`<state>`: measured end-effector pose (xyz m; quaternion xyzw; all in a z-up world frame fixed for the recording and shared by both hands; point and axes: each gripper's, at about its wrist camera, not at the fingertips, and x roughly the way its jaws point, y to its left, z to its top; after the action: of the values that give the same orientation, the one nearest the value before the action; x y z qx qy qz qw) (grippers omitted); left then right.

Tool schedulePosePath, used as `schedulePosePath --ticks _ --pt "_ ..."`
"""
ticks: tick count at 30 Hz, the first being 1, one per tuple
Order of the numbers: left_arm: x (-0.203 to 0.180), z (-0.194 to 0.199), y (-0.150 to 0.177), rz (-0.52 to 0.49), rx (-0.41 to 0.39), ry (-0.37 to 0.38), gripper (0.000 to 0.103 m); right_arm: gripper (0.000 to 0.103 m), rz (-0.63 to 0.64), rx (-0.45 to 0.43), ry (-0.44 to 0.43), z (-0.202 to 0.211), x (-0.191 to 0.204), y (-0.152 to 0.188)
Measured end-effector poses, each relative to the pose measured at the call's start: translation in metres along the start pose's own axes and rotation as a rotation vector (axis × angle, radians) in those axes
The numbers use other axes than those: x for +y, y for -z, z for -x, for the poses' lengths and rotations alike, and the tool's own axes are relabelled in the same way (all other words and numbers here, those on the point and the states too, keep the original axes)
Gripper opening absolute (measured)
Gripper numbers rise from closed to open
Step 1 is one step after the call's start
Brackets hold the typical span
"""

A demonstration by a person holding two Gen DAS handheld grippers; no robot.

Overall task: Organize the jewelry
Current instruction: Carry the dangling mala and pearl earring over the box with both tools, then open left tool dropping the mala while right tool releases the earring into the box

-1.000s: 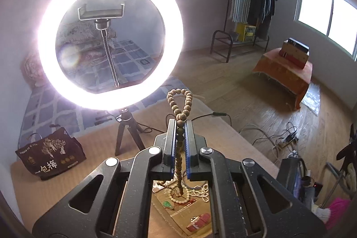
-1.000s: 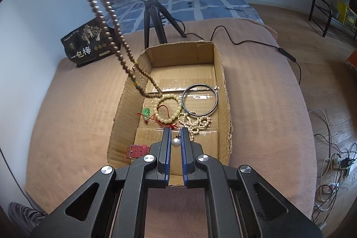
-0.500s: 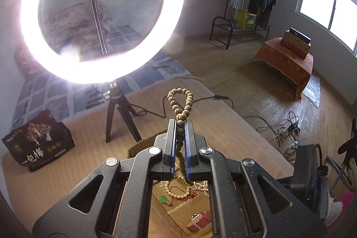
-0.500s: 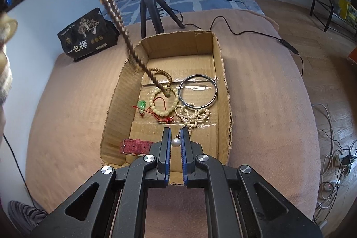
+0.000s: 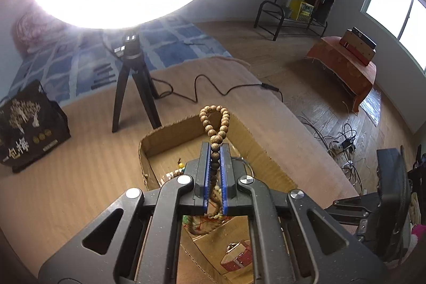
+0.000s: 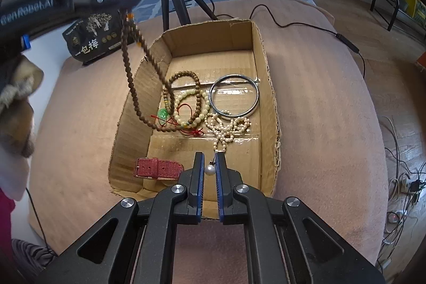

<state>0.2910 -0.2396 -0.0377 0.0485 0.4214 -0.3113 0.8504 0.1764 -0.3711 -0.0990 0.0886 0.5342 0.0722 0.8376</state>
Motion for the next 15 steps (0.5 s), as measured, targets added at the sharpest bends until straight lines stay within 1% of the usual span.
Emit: schedulePosePath --ticks 5,10,15 --pt "0.01 -0.015 0.014 0.041 0.043 -0.002 0.004 0.007 -0.01 0.009 -0.004 -0.003 -0.001 0.001" --pt "0.013 -0.024 0.024 0.051 0.08 -0.022 0.004 0.007 -0.006 0.013 -0.002 -0.005 0.001 0.001" --pt "0.012 -0.022 0.025 0.05 0.081 -0.028 0.005 0.007 0.0 0.009 0.002 -0.004 0.003 0.0"
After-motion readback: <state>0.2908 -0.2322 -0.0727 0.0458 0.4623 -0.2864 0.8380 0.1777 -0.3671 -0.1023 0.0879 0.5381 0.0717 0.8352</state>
